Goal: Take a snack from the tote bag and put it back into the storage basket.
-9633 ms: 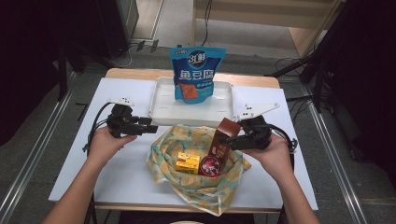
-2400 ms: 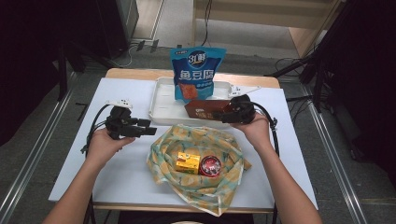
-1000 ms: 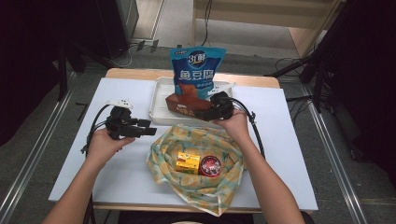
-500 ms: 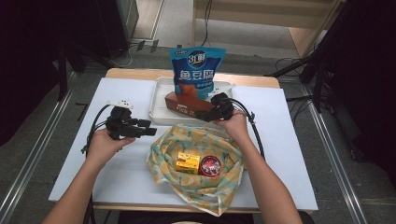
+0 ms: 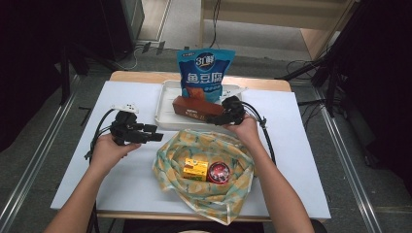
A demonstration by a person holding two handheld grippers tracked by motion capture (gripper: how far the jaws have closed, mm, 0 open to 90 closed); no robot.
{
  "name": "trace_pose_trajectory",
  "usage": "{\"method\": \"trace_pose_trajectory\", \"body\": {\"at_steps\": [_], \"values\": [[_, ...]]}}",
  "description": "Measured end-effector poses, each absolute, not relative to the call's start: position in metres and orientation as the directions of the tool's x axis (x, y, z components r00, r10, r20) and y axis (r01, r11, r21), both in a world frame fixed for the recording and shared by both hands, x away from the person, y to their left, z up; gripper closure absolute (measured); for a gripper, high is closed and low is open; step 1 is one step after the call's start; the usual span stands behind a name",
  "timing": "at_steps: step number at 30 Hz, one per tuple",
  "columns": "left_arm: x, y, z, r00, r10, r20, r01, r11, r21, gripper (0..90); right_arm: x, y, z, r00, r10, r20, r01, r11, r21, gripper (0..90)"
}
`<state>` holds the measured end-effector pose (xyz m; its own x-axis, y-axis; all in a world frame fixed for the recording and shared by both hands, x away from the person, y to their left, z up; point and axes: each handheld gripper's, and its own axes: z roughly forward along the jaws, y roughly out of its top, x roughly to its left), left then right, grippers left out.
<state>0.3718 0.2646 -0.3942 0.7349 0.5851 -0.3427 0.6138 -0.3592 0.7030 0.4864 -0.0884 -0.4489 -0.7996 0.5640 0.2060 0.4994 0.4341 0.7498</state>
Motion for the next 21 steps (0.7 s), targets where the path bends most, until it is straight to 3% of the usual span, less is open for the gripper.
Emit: {"method": "trace_pose_trajectory", "body": {"at_steps": [21], "values": [[0.372,0.265,-0.394,0.734,0.587,-0.341,0.613,-0.356,0.706,44.0,0.484,-0.103,-0.448,-0.779,0.603,0.173,0.503,0.435,0.747,27.3]]}}
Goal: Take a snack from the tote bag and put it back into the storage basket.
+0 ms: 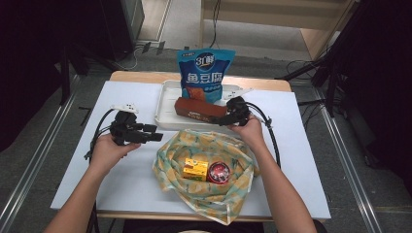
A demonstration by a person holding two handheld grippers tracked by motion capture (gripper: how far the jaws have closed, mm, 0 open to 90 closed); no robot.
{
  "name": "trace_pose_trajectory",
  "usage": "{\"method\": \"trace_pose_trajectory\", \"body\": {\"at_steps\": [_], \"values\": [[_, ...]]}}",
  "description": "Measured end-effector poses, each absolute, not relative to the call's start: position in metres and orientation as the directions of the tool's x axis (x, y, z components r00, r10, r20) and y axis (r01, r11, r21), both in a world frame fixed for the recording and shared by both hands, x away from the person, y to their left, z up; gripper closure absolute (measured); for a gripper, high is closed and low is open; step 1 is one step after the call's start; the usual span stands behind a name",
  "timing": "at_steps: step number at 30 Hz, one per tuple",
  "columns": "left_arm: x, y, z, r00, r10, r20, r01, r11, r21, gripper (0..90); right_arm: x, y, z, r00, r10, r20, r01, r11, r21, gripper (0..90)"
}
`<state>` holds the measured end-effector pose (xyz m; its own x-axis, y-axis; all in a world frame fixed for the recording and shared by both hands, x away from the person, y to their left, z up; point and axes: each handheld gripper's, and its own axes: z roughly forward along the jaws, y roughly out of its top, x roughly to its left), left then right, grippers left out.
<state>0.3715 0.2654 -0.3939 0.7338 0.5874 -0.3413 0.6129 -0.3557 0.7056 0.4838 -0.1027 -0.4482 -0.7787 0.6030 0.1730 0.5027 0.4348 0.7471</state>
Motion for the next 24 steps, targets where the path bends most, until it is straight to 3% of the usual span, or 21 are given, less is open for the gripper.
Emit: {"method": "trace_pose_trajectory", "body": {"at_steps": [15,24], "values": [[0.371,0.266,-0.393,0.733,0.588,-0.343,0.612,-0.350,0.709,44.0,0.474,-0.113,-0.429,-0.773,0.617,0.149,0.477,0.409,0.778,29.7],[0.371,0.266,-0.393,0.733,0.587,-0.344,0.612,-0.349,0.710,44.0,0.462,-0.099,-0.418,-0.785,0.602,0.148,0.460,0.406,0.790,37.8]]}}
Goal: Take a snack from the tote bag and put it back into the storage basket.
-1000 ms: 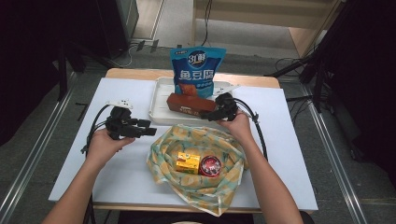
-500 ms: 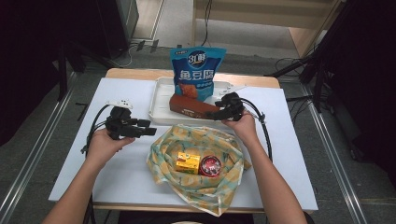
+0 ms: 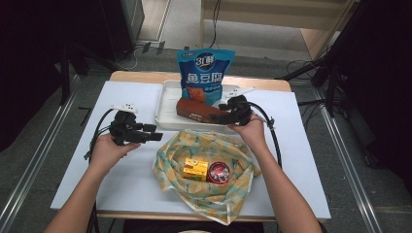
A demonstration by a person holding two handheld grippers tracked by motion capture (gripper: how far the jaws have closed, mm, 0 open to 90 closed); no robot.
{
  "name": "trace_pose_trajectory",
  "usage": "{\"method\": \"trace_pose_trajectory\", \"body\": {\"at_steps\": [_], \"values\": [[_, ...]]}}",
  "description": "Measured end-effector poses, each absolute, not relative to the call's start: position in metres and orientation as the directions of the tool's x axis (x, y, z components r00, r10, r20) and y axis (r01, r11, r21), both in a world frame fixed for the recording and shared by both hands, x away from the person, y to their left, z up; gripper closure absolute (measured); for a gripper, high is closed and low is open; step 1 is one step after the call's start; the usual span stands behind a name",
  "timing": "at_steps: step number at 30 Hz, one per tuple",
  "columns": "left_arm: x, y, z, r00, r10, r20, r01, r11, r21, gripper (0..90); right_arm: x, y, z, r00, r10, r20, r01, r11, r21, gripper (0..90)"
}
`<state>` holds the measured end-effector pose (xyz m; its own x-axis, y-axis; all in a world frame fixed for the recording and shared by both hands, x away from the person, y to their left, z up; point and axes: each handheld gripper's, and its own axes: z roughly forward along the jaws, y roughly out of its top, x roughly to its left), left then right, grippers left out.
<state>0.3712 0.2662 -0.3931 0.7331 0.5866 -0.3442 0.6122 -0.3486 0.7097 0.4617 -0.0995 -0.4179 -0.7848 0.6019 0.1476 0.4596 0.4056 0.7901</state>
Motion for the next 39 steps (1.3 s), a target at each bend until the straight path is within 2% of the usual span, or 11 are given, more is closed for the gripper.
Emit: {"method": "trace_pose_trajectory", "body": {"at_steps": [6,14,16,17,21,25,29,39], "values": [[0.371,0.267,-0.393,0.732,0.588,-0.343,0.611,-0.345,0.713,44.0,0.457,-0.090,-0.417,-0.794,0.592,0.138,0.443,0.409,0.798,45.6],[0.371,0.267,-0.393,0.733,0.589,-0.340,0.610,-0.347,0.712,44.1,0.452,-0.080,-0.420,-0.801,0.573,0.174,0.461,0.406,0.789,70.7],[0.371,0.267,-0.393,0.733,0.589,-0.341,0.610,-0.347,0.712,44.0,0.452,-0.079,-0.420,-0.803,0.570,0.173,0.460,0.409,0.788,73.0],[0.371,0.267,-0.393,0.733,0.588,-0.342,0.610,-0.346,0.713,44.0,0.449,-0.074,-0.421,-0.801,0.579,0.155,0.454,0.417,0.787,79.6],[0.371,0.267,-0.393,0.733,0.588,-0.341,0.609,-0.345,0.714,44.0,0.450,-0.069,-0.423,-0.805,0.569,0.168,0.458,0.416,0.785,86.9],[0.371,0.267,-0.393,0.733,0.588,-0.341,0.609,-0.345,0.714,44.0,0.451,-0.064,-0.427,-0.805,0.571,0.160,0.456,0.425,0.782,90.0],[0.371,0.267,-0.393,0.733,0.589,-0.340,0.610,-0.346,0.713,44.0,0.453,-0.061,-0.430,-0.803,0.564,0.193,0.483,0.426,0.765,90.0],[0.370,0.264,-0.394,0.742,0.587,-0.323,0.599,-0.365,0.713,44.1,0.465,-0.049,-0.441,-0.786,0.593,0.178,0.515,0.466,0.720,90.0]]}}
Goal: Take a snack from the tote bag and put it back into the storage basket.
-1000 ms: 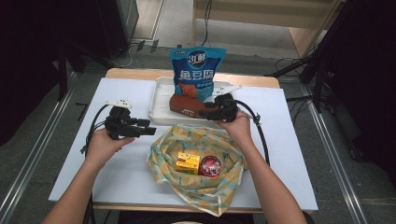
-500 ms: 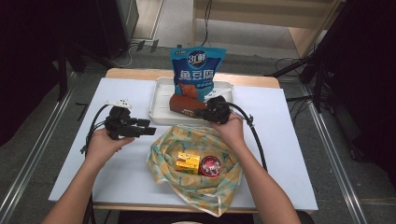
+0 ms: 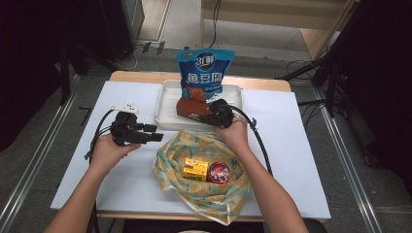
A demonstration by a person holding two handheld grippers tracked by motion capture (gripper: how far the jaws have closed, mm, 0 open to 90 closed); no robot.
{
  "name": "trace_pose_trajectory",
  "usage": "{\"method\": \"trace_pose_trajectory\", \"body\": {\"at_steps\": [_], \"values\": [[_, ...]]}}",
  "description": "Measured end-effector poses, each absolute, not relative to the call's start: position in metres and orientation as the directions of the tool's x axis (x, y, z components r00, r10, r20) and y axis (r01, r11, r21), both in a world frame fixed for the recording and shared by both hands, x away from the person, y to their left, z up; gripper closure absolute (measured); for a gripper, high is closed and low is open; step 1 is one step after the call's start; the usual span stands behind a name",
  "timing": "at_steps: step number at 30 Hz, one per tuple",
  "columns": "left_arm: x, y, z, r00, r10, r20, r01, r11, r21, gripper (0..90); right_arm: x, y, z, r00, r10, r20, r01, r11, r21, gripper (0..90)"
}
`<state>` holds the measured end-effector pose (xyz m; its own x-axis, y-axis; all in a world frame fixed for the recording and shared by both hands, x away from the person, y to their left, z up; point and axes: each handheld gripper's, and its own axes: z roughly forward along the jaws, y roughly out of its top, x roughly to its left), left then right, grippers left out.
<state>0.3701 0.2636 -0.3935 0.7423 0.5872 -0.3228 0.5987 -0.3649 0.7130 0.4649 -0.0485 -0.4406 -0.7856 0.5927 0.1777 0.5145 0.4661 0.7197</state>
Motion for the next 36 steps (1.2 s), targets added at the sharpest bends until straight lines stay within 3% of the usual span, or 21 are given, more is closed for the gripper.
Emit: {"method": "trace_pose_trajectory", "body": {"at_steps": [36], "values": [[0.369,0.264,-0.393,0.750,0.581,-0.318,0.589,-0.366,0.720,44.6,0.499,-0.035,-0.449,-0.727,0.666,0.166,0.552,0.423,0.719,90.0]]}}
